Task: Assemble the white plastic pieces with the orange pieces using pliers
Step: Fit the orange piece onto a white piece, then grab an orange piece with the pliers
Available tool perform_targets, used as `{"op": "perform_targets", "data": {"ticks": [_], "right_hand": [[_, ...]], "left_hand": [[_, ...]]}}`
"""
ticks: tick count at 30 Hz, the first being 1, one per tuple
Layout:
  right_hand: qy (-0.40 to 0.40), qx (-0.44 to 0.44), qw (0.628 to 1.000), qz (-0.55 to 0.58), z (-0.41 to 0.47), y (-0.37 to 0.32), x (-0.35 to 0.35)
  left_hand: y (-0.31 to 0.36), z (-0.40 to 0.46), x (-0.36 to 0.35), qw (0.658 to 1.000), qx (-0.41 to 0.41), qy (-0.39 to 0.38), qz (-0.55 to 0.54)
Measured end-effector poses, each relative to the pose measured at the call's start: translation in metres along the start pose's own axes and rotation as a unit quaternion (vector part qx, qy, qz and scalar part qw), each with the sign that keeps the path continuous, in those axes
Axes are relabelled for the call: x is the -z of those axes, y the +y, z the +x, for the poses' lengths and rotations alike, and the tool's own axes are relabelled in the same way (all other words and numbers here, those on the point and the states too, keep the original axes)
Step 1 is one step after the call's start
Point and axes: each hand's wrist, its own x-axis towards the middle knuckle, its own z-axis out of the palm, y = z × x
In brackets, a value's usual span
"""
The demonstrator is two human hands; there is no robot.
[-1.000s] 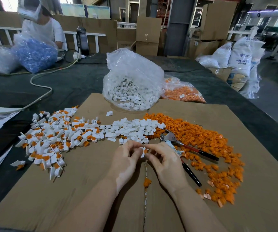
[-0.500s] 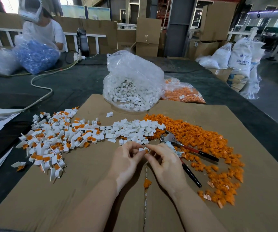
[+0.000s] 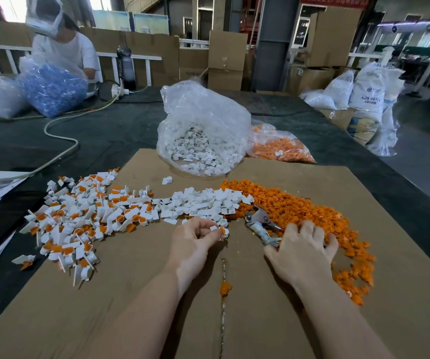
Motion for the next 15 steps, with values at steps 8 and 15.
{"op": "perform_targets", "data": {"ticks": [8, 15], "right_hand": [[-0.01, 0.119, 0.989, 0.086, -0.002, -0.013, 0.023], [-0.273, 0.099, 0.846, 0.447, -0.004, -0.019, 0.043]], "left_hand": [[0.012, 0.001, 0.0, 0.986, 0.092, 0.011, -0.141], [0.024, -0.001, 0.002, 0.961, 0.115, 0.002, -0.252]]}}
